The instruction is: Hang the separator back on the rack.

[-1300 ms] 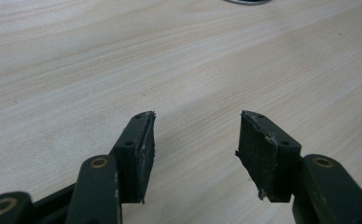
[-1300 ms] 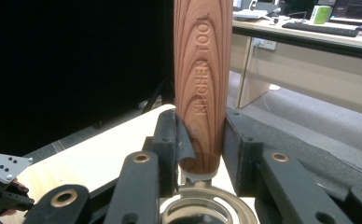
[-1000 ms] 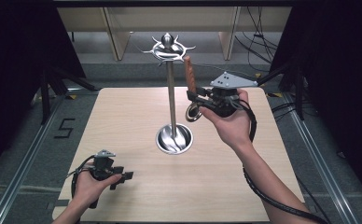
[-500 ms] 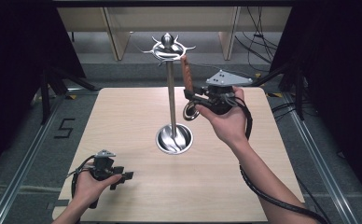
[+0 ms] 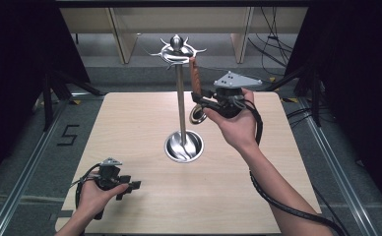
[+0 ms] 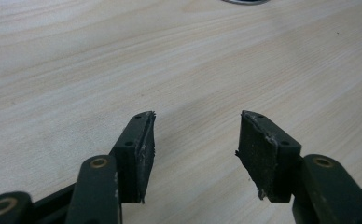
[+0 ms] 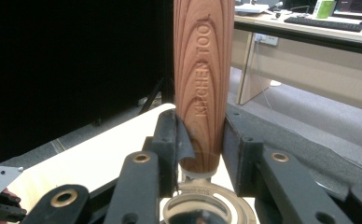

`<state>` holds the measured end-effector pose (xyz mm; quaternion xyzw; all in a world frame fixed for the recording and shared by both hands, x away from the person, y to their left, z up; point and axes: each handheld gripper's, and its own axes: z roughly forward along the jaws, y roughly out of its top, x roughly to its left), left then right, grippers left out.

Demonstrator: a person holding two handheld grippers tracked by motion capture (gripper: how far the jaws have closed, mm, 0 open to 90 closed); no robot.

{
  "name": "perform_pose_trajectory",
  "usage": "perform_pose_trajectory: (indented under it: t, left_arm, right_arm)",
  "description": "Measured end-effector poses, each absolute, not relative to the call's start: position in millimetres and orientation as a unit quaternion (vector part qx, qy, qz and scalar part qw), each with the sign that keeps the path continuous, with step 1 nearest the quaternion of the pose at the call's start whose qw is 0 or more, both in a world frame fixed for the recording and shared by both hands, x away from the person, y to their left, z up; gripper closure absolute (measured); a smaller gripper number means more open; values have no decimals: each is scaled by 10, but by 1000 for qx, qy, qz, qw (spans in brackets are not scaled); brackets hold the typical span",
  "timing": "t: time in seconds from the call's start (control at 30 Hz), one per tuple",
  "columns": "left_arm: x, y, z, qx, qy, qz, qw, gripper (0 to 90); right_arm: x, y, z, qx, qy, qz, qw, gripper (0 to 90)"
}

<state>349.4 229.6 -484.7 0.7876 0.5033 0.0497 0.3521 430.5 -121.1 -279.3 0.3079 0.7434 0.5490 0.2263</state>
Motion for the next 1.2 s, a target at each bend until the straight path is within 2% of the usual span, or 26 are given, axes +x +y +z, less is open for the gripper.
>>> perform_pose_trajectory:
  t: [0.3, 0.5, 0.63, 0.73, 0.97, 1.2]
  left_arm:
    - [3493, 2297, -4843, 787, 503, 50, 352, 449]
    - [3490, 2295, -4843, 787, 503, 52, 354, 449]
    - [3489, 2296, -4843, 787, 503, 51, 354, 449]
    - [3491, 2299, -4843, 788, 503, 50, 353, 449]
    - [3493, 2292, -4852, 787, 502, 48, 356, 449]
    - [3493, 2298, -4855, 786, 503, 48, 355, 447]
  right_arm:
    - [4368, -1180, -2850, 302, 745, 548, 232, 692]
    - [4374, -1144, -2865, 311, 744, 550, 218, 690]
    - [4395, -1128, -2870, 300, 743, 551, 234, 685]
    - [4385, -1129, -2858, 295, 745, 547, 240, 642]
    - [4311, -1158, -2833, 295, 749, 541, 244, 445]
    - [4199, -1320, -2820, 297, 757, 526, 250, 393]
